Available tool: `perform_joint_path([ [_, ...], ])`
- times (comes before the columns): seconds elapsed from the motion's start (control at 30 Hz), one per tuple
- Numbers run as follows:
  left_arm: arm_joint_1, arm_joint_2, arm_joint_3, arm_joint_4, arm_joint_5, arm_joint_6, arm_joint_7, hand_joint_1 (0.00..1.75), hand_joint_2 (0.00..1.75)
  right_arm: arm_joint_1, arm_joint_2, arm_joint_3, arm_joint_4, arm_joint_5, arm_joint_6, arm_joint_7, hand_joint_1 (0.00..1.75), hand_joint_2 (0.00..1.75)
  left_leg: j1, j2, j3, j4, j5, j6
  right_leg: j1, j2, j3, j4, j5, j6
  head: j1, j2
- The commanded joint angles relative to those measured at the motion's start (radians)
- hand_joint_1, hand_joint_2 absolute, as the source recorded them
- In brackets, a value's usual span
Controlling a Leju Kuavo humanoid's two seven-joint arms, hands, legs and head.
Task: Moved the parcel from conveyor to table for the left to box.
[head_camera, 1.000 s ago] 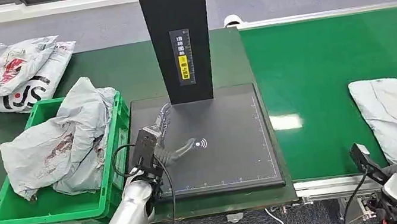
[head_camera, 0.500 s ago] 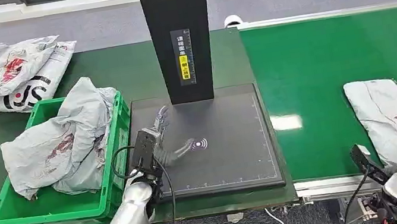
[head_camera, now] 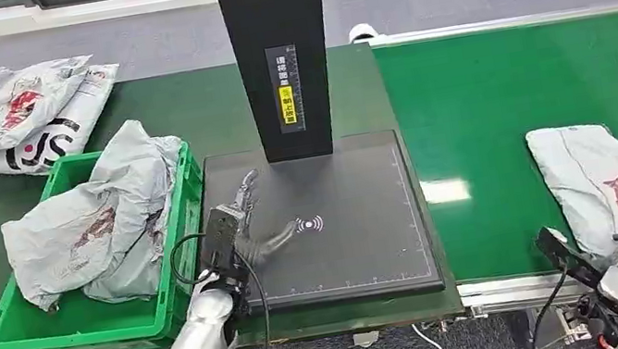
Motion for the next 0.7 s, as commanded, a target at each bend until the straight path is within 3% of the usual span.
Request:
perform_joint_path([
  [0.03,-0.009,0.039,-0.041,0.012,0.003,-0.004,0.005,0.0,1.75,-0.036,0.027,-0.038,0.056,0.008,-0.007,-0.004,1.75,1.75,0.001,0.003,0.003,-0.001,-0.001,-0.001,0.001,0.002,0.002,-0.002,0.0,-0.001,0.0,0.0],
  [0.57,-0.012,0.038,-0.04,0.012,0.002,-0.005,0.005,0.0,1.75,-0.03,0.029,-0.042,0.052,0.008,-0.02,-0.007,1.75,1.75,0.001,0.003,0.004,-0.002,-0.001,-0.001,0.001,0.002,0.003,-0.002,0.0,-0.001,0.0,0.0],
  [0.63,-0.004,0.039,-0.032,0.001,0.002,0.007,0.005,0.0,1.75,-0.028,0.044,-0.044,0.022,0.012,-0.131,-0.048,1.75,1.75,0.001,0.003,0.003,-0.001,-0.001,-0.001,0.001,0.001,0.002,-0.002,0.0,-0.001,0.0,0.0],
  [0.7,0.026,0.044,-0.014,-0.042,0.001,0.027,0.011,0.0,1.75,-0.05,0.075,-0.057,-0.013,-0.024,-0.316,-0.184,1.75,1.75,0.001,0.004,0.003,-0.001,-0.001,-0.001,0.001,0.003,0.002,-0.002,0.0,-0.001,0.0,0.0],
])
